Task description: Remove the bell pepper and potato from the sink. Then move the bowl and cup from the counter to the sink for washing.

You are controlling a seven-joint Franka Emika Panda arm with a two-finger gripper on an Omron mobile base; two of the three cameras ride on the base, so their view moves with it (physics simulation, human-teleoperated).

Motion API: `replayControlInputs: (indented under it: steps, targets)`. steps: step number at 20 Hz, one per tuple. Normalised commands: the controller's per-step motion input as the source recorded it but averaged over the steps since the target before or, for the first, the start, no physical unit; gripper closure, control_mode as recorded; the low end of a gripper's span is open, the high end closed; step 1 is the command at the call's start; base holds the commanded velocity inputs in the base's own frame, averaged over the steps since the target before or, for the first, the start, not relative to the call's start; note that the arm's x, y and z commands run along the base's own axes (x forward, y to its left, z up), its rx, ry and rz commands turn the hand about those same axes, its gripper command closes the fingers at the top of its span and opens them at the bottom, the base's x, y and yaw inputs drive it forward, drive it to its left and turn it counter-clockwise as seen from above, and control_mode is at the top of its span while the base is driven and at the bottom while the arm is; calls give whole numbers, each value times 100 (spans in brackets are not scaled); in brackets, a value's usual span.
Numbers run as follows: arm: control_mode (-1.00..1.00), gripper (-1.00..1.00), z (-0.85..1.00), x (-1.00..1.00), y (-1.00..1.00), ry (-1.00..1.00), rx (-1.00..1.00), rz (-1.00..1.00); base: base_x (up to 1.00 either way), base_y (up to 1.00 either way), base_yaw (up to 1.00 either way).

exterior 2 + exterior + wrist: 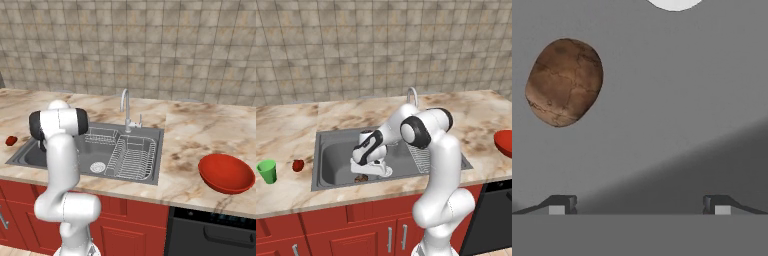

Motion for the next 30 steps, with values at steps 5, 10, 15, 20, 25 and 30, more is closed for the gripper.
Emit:
replayControlInputs:
  steps: [5,10,15,20,25,30]
  targets:
    - [-100,-100,-11,10,8,-3,0,0,0,0,0]
    - [-100,-100,-9,12,8,-4,0,0,0,0,0]
    - [-100,-100,-8,15,5,-3,0,0,0,0,0]
    - [-100,-100,-10,17,2,0,-2,0,0,0,0]
    - [-100,-100,-12,16,1,0,-2,0,0,0,0]
    - [-100,-100,-12,16,1,0,-2,0,0,0,0]
